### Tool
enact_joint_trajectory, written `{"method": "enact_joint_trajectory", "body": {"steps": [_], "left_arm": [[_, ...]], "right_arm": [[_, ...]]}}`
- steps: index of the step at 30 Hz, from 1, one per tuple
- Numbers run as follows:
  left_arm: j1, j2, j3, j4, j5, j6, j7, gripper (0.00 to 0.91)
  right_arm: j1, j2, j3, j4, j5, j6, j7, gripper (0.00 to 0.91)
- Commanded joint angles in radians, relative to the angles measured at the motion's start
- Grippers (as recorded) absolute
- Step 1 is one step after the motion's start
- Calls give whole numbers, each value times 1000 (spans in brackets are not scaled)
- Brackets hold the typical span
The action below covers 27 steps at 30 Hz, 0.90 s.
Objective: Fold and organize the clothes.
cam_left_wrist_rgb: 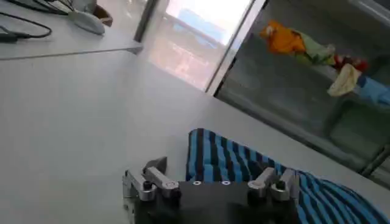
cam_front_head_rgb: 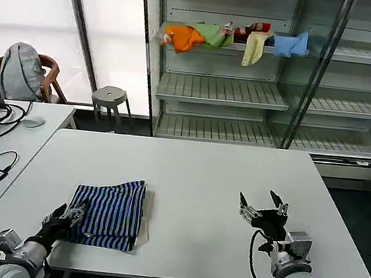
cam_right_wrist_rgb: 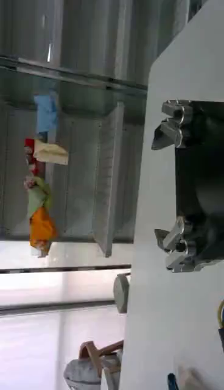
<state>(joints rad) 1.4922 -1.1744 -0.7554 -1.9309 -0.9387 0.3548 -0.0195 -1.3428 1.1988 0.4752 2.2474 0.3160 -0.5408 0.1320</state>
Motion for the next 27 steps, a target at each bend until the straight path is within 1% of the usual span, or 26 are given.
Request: {"method": "enact_joint_trajectory", "body": {"steps": [1, 4, 5, 6, 7, 27], "left_arm": [[15, -10, 10, -3, -16, 8, 3, 907], [13, -11, 11, -1, -10, 8, 1, 907], [12, -11, 13, -1, -10, 8, -2, 595], [9, -11, 14, 1, -14, 7, -8, 595], [7, -11, 16, 1, -15, 7, -11, 30], [-6, -7, 21, -4, 19, 9, -15, 30]], "right_arm": [[1, -1, -5, -2, -1, -1, 1, 907], [0, -2, -6, -4, -1, -1, 1, 907], [0, -2, -6, -4, -1, -1, 1, 907], [1, -2, -6, -4, -1, -1, 1, 907], [2, -2, -7, -4, -1, -1, 1, 907], [-5, 3, 0, 0, -4, 0, 1, 907]]}}
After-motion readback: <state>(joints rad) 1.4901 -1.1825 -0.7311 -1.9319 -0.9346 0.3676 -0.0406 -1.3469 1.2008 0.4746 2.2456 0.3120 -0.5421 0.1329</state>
